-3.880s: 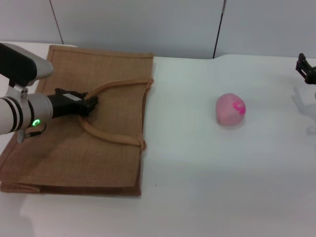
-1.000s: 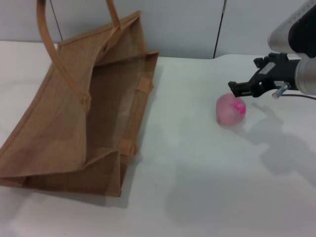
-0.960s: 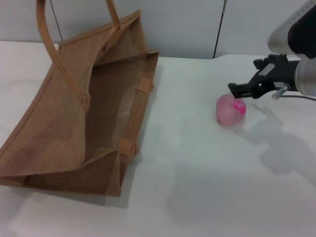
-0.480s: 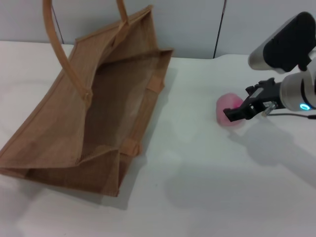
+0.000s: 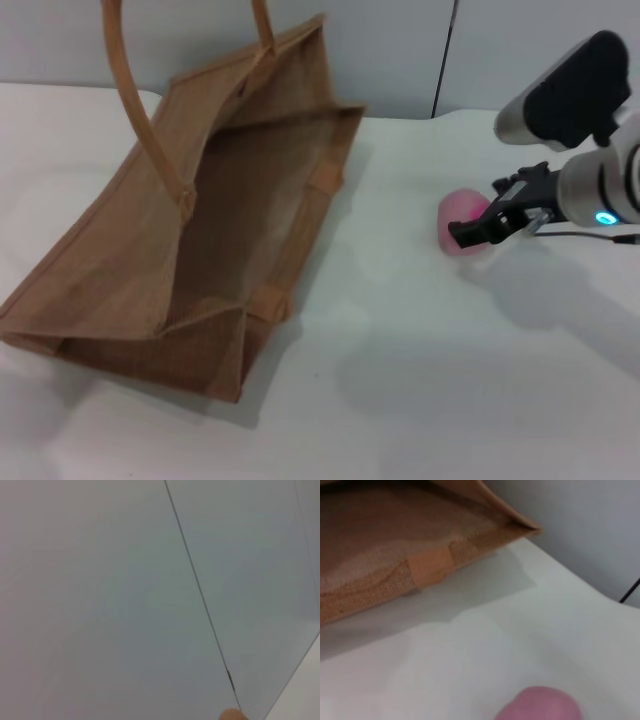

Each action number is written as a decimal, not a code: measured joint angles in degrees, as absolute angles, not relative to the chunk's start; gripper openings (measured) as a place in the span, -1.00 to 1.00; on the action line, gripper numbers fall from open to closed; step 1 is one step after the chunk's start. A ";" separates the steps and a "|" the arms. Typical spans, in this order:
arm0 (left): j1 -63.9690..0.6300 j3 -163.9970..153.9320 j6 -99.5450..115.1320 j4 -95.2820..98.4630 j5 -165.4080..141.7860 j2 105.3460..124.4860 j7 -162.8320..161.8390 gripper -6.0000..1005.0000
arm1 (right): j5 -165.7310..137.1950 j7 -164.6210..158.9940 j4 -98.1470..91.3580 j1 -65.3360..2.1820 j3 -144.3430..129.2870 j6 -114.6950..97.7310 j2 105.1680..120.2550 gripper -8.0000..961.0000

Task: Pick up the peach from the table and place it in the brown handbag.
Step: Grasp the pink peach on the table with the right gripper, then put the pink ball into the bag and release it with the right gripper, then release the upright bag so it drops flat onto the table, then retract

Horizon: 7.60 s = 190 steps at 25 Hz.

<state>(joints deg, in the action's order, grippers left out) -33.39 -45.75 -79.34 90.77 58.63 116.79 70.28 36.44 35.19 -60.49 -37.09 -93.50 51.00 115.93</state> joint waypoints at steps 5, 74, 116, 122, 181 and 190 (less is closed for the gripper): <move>-33.42 -45.81 -79.18 90.80 58.63 116.73 69.96 -0.74 | 39.71 35.96 -55.30 -39.42 -94.30 49.11 115.92 0.84; -35.16 -51.60 -76.00 90.56 59.68 116.98 70.46 -0.74 | 53.73 39.92 -63.39 -45.68 -108.59 39.90 116.16 -0.06; -30.00 -51.56 -69.39 85.70 59.04 116.75 71.24 -0.74 | 21.98 26.56 -58.46 -46.45 -90.46 53.47 115.69 0.87; -29.89 -52.34 -66.65 82.80 59.00 116.81 71.32 -0.60 | 13.75 21.49 -58.79 -45.92 -90.04 52.61 115.77 0.87; -40.19 -54.86 -70.51 43.95 83.12 116.47 102.55 0.70 | 9.65 15.73 -59.22 -44.64 -90.79 42.33 115.92 0.87; -39.88 -55.72 -69.61 42.24 80.34 116.33 102.26 0.69 | 9.67 15.73 -58.97 -44.85 -90.79 42.33 115.93 0.87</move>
<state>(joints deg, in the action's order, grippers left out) -39.88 -55.72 -69.61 42.24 80.34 116.33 102.26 9.67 15.73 -58.97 -44.85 -90.79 42.33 115.93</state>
